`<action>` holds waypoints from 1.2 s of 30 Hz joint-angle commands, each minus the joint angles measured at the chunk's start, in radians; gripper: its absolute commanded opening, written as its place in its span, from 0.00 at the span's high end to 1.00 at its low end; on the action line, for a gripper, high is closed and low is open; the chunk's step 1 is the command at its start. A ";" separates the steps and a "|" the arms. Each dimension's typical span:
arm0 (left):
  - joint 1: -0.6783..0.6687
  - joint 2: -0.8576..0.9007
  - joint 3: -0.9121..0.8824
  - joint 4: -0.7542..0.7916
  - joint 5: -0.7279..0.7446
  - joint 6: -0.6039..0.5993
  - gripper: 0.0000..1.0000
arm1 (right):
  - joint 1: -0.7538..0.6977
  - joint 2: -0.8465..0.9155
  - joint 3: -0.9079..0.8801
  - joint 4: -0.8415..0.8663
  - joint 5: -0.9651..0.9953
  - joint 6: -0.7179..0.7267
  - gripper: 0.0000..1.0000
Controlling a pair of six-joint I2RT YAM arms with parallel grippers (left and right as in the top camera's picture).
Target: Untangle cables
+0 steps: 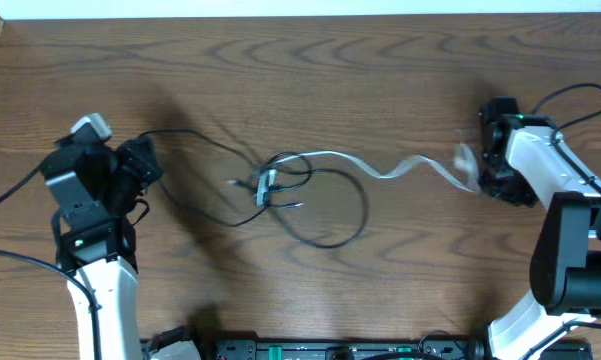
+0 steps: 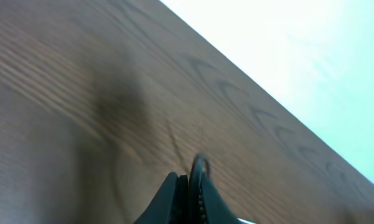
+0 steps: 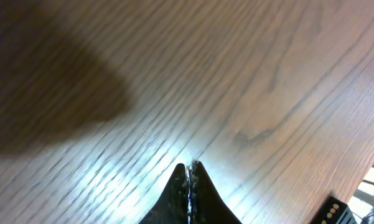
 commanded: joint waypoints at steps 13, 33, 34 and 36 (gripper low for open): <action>0.007 -0.010 0.001 -0.004 0.213 -0.016 0.92 | 0.032 0.011 0.010 0.212 -0.650 -0.373 0.76; -0.364 -0.008 0.001 -0.006 0.184 -0.015 0.92 | 0.358 -0.070 0.010 0.366 -0.804 -0.541 0.73; -0.393 -0.008 0.001 -0.006 0.165 -0.015 0.92 | 0.369 -0.082 0.010 0.372 -0.808 -0.549 0.72; -0.436 -0.007 0.001 -0.006 0.134 -0.016 0.92 | 0.387 -0.105 0.010 0.375 -0.821 -0.560 0.71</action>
